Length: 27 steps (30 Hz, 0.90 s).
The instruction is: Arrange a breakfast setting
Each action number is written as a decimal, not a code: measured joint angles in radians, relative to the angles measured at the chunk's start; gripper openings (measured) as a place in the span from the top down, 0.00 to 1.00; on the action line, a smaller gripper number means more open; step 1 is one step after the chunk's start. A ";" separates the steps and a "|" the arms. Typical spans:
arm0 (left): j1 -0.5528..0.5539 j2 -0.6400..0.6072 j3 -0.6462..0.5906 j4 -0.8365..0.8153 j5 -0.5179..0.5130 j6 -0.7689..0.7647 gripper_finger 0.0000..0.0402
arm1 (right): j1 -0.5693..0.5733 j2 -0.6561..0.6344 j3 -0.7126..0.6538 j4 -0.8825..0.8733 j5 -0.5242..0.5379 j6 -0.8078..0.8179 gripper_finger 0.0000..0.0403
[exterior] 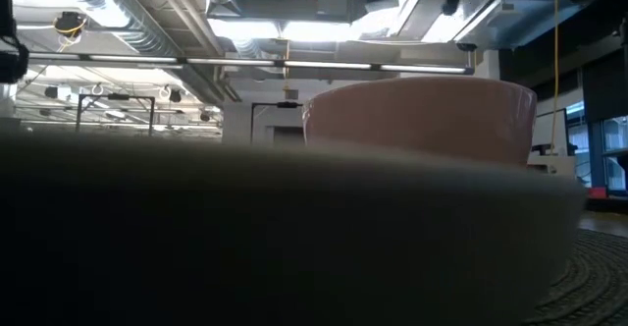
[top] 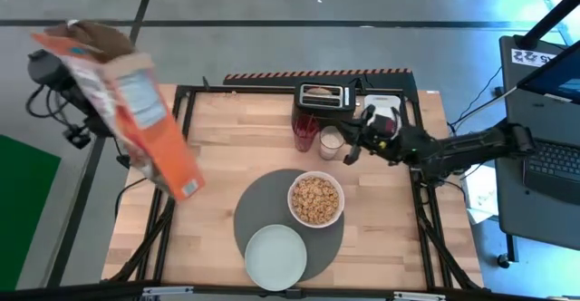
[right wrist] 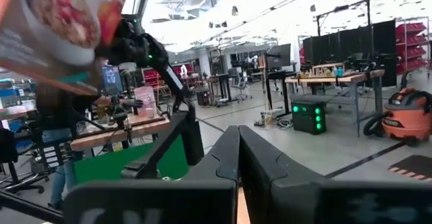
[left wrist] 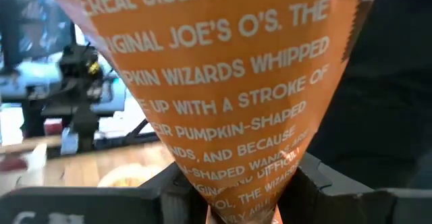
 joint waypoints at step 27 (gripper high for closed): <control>0.088 -0.277 -0.741 -0.075 -0.991 -0.582 0.71 | -0.021 0.211 0.247 -0.093 0.028 -0.066 0.99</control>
